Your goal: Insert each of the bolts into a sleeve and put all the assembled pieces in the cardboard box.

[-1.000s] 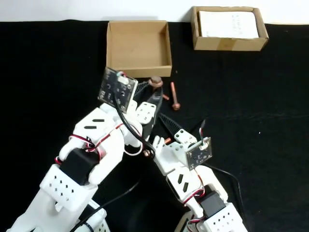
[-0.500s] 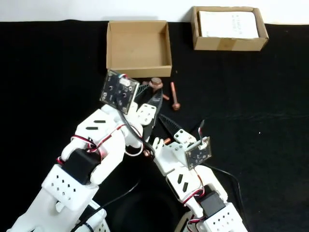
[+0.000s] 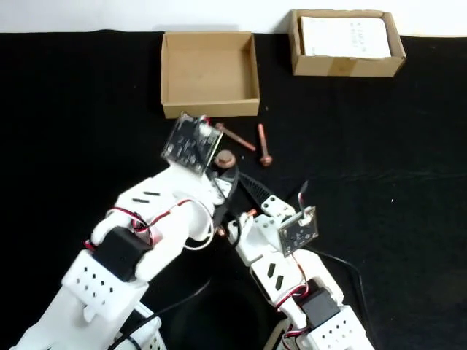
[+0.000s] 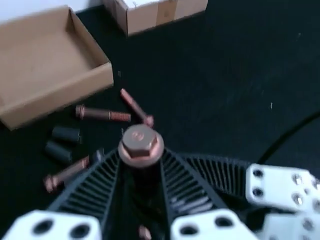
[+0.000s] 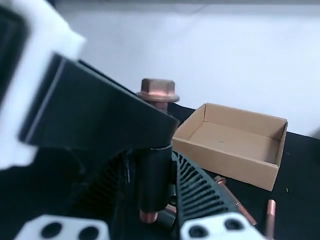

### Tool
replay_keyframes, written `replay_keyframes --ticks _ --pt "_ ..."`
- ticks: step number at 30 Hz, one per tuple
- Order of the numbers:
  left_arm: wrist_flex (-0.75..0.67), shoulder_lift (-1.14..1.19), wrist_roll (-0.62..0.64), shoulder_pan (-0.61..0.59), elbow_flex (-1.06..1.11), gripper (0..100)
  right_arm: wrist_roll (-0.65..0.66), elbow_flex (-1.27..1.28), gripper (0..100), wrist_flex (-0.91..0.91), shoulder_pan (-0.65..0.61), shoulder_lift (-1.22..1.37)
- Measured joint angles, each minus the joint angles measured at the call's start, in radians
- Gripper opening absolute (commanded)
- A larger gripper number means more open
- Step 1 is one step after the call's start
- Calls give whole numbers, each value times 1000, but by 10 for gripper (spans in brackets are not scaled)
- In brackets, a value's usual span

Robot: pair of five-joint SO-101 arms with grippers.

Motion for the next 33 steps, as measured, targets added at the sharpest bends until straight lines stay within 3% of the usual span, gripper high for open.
replay_keyframes --ticks 11,18,21,24,27,33 --pt "236 34 -5 -3 -106 202 2 0 6 2 3 0" --pt "459 206 -5 -6 -416 206 2 0 6 0 14 -2" --pt "546 233 -5 -6 -626 147 2 0 6 0 68 -2" --pt "583 235 -3 -6 -832 11 2 -18 6 0 110 5" --pt "594 229 -23 -29 -953 8 2 -77 6 0 117 74" --pt "634 233 -184 -245 -905 8 2 -301 6 -157 161 423"
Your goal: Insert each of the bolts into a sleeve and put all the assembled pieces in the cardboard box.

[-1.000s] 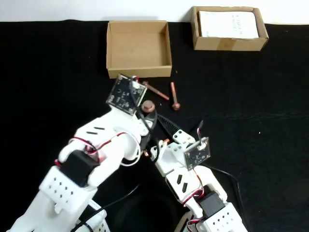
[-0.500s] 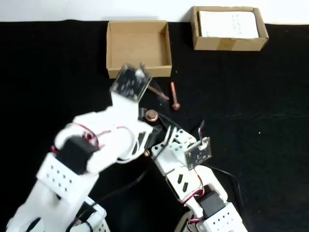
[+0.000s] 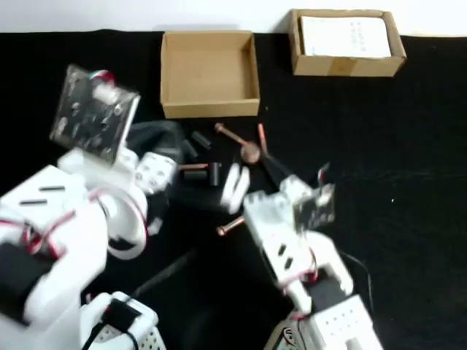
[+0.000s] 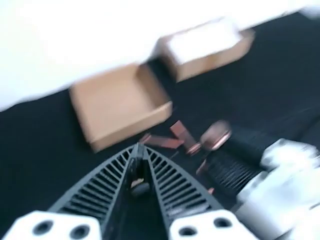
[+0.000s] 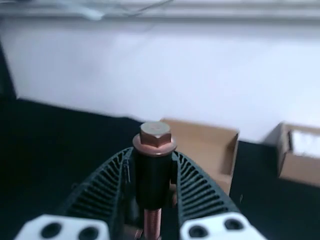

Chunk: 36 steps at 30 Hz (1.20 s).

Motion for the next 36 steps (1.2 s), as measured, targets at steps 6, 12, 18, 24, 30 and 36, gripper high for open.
replay_keyframes --ticks 6,12,18,24,30,36 --pt "-52 -75 -77 -199 278 8 0 -239 6 -264 75 485" --pt "-313 -311 -101 -293 769 8 0 -500 6 -453 98 971" --pt "-690 -506 -101 -341 1329 9 0 -781 6 -623 98 1418" --pt "-1076 -528 -103 -397 1758 9 6 -1034 6 -647 106 1708" --pt "-1192 -534 -103 -420 1847 9 150 -1209 6 -652 115 1903" --pt "-1198 -537 -103 -420 1847 9 172 -1312 6 -652 115 2035"
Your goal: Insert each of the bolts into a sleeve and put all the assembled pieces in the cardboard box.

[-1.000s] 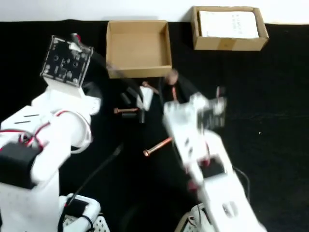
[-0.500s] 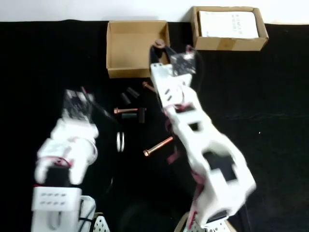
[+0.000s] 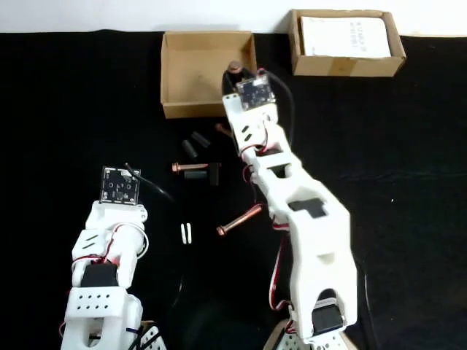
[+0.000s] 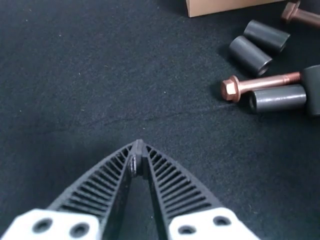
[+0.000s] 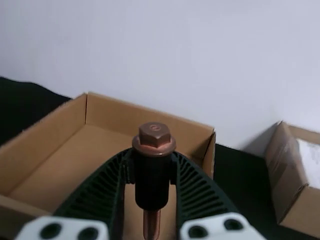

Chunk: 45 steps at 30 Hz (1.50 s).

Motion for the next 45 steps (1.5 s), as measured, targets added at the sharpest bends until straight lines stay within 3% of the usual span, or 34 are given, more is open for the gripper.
replay_keyframes --ticks 17,24,41,45 --pt "0 0 0 0 0 9 0 -192 93 0 31 207" --pt "0 0 0 0 0 9 0 -199 242 -12 31 209" --pt "0 0 0 0 2 9 -2 -207 239 -14 32 181" --pt "0 0 0 0 2 9 -2 -140 146 -14 57 37"
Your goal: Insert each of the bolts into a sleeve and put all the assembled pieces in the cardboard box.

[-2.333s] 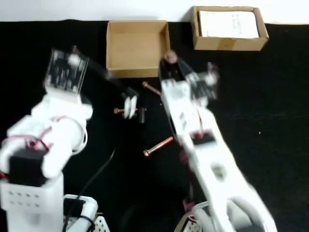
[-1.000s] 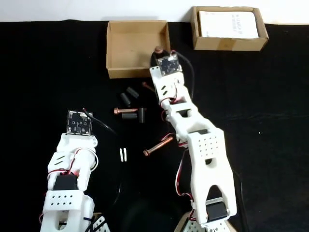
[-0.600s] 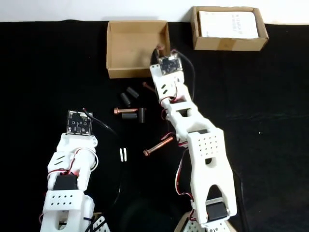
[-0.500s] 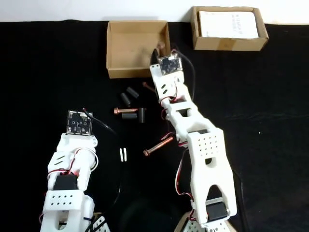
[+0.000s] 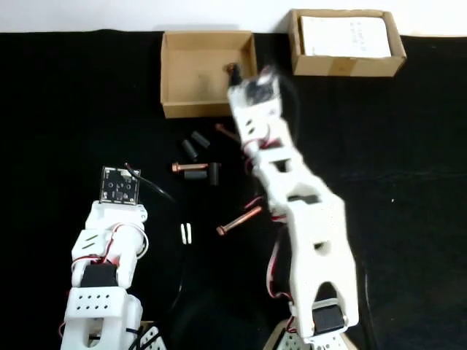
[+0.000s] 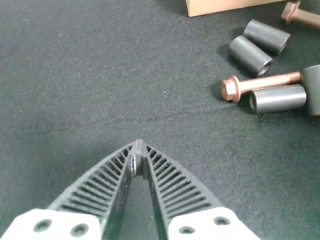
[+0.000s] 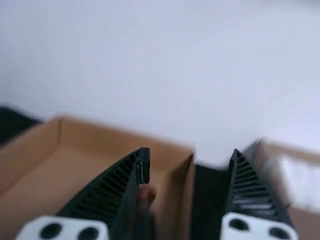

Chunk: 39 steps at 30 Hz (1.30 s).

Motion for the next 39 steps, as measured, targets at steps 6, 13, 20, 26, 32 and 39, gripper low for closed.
replay_keyframes --ticks 6,13,20,26,32,39 --pt "8 0 0 -31 0 36 0 319 45 0 49 -430" --pt "216 0 141 -149 -66 139 83 810 55 347 21 -1046" --pt "288 0 163 -172 -98 139 -28 799 58 1069 -123 -1304" --pt "336 141 161 -172 -207 100 -212 477 59 1499 -196 -1091" --pt "350 580 115 -175 -450 82 -324 118 59 1797 -232 -729" --pt "479 984 115 -180 -724 82 -422 -193 59 2033 -262 -407"
